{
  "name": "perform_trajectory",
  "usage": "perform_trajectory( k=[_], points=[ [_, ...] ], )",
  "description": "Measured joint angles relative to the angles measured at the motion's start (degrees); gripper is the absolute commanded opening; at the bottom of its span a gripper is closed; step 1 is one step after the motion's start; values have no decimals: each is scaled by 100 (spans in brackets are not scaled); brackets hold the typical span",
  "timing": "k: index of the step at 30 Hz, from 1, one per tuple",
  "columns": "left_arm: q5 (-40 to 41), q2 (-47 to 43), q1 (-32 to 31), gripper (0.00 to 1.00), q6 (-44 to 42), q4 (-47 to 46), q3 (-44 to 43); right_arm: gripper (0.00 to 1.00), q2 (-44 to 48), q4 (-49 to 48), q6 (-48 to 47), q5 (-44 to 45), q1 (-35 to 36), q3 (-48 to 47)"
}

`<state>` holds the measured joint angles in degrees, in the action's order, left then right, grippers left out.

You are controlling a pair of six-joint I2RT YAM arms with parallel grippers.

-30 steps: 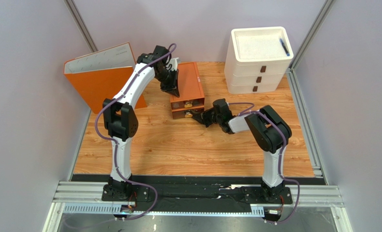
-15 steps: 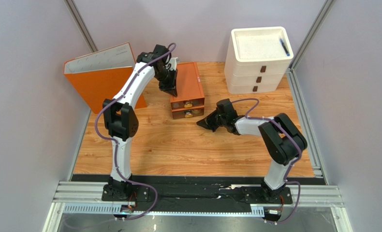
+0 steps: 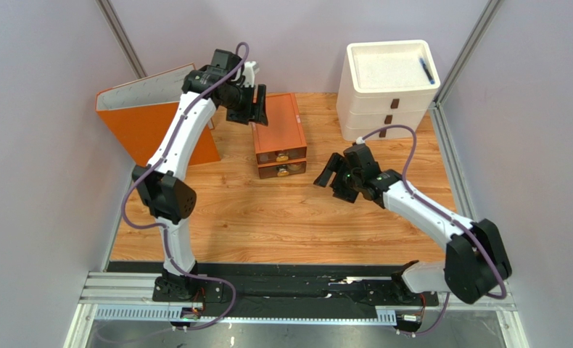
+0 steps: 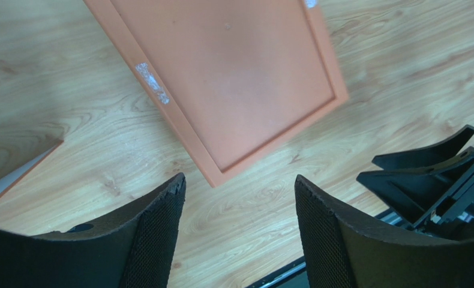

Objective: Organize the makeup

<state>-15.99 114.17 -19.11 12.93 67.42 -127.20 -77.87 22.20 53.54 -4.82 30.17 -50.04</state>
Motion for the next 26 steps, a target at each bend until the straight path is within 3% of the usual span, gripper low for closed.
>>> perform_trajectory(
  k=[1, 3, 12, 26],
  points=[
    [-4, -157, 0, 97, 2, -48, 61, 88, 157, 168, -160, 118, 0, -37],
    [-42, -522, 0, 100, 4, -170, 256, 100, 505, 492, -463, 367, 0, -151],
    [-280, -1620, 0, 99, 136, -721, 1279, 100, 2076, 1198, -1644, 1746, 0, -831],
    [-535, -2479, 0, 99, 284, -1606, 2055, 100, 2312, 1598, -2033, 2380, 0, -1064]
  ],
)
